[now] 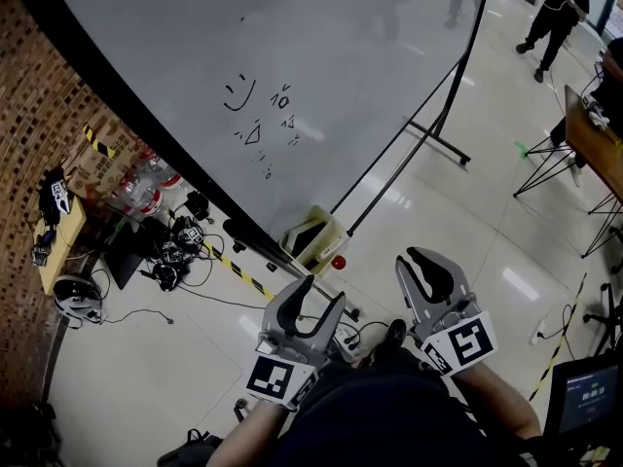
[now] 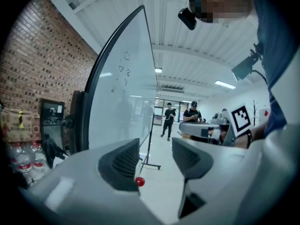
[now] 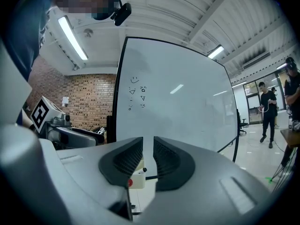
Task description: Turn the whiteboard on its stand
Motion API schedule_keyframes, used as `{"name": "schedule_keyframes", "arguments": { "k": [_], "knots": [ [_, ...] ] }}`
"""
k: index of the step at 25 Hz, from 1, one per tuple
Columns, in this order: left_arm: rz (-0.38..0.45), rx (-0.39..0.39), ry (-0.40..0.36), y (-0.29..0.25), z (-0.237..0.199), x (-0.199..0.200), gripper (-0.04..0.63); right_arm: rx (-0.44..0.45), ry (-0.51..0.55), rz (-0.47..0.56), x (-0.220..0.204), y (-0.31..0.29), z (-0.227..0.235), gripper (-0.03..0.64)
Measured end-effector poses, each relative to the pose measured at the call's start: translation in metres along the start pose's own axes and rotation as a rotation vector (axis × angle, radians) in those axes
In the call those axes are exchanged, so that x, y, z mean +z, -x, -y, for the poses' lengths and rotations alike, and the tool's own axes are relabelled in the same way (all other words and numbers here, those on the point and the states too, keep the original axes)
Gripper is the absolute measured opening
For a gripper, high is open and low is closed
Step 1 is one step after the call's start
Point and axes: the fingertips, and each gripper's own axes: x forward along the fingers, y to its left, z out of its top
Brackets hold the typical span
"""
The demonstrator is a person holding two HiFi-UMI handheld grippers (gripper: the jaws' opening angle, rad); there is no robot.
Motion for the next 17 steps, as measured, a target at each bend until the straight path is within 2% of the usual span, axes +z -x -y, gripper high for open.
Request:
{"name": "schedule_keyframes", "arguments": {
  "k": [5,12,17],
  "knots": [
    [-0.066,0.024,0.012,0.003,-0.002,-0.011,0.219,-0.003,0.002,0.003,0.002,0.001,0.001,0.069],
    [-0.064,0.014,-0.001,0.003,-0.002,-0.011,0.219,-0.003,0.007,0.002,0.002,0.0,0.001,0.069],
    [-0.052,0.06,-0.018,0.011,-0.014,-0.003,0.219,0.041,0.003,0.018,-0.001,-0.016,-0.011,0.069]
  ]
}}
